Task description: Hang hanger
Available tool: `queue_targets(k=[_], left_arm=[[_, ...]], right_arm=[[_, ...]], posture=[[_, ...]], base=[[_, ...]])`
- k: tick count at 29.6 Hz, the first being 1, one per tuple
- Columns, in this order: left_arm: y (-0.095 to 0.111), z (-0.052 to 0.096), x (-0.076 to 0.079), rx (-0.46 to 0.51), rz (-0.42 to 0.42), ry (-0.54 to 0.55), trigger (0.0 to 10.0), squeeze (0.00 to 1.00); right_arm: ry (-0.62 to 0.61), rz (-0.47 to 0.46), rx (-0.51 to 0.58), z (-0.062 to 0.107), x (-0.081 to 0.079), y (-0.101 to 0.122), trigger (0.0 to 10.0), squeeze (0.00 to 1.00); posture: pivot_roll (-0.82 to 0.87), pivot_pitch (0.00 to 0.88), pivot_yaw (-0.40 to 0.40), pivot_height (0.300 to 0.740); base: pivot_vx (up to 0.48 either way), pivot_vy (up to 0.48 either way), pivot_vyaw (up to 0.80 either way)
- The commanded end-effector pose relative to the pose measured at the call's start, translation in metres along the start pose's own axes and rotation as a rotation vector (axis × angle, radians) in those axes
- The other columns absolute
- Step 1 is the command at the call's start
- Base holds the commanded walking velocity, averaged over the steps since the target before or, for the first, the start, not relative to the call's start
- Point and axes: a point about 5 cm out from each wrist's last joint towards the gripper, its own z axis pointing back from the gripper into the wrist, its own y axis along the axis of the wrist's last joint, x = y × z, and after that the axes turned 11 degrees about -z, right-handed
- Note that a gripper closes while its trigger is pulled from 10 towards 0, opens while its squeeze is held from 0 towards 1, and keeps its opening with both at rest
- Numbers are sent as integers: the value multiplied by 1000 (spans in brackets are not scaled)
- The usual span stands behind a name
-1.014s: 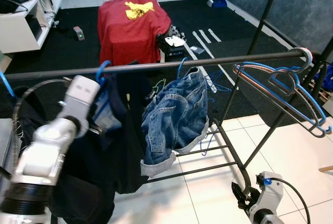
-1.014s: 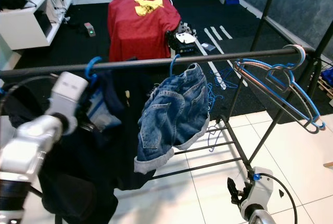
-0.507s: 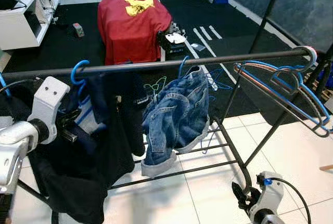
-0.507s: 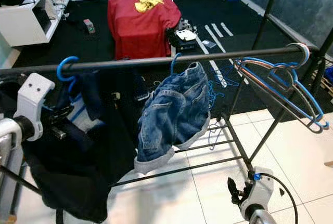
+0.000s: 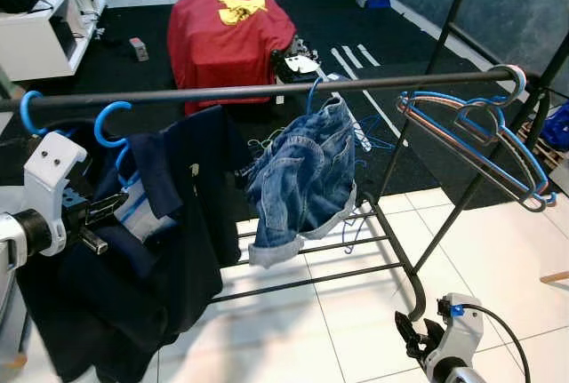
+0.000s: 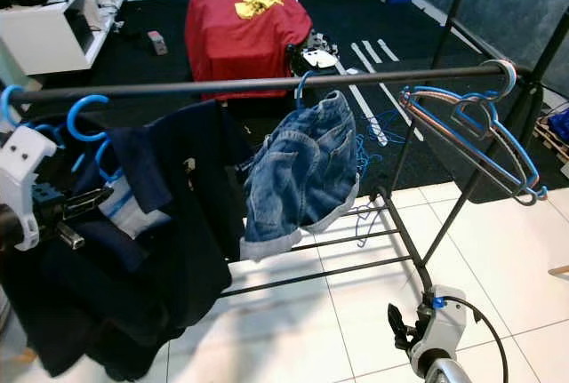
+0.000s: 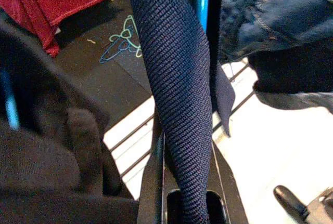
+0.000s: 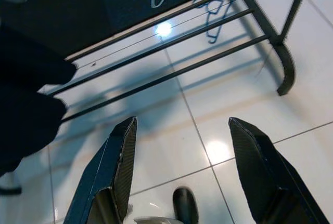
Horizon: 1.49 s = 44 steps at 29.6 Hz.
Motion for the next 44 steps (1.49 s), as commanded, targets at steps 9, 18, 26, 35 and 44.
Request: queue_targets(k=[9,18,26,35,44], left_arm=[[14,-5,23,100,-4,-145,10000,0],[42,-23,59,230,54,-344,10000,0],[78,-62,89,269,211,-349,10000,0],[106,-75,92,320,270,-365,10000,0],[136,-75,81,340,268,-396,10000,0]], right_arm=[[133,34,76,-2,-10,28,10000,0],[715,232,242,23,-94,135,10000,0],[1079,293,362,60,-168,166,10000,0],[1140,269,430,70,-191,179,10000,1000],[1007,469,466,65,-201,193,10000,0]], posture=[[-55,104,-2,740],[-57,108,-2,740],[-44,104,-7,740],[-39,101,-4,740],[-31,101,-2,740]], base=[[-373,0,0],[-276,0,0],[0,0,0],[0,0,0],[0,0,0]])
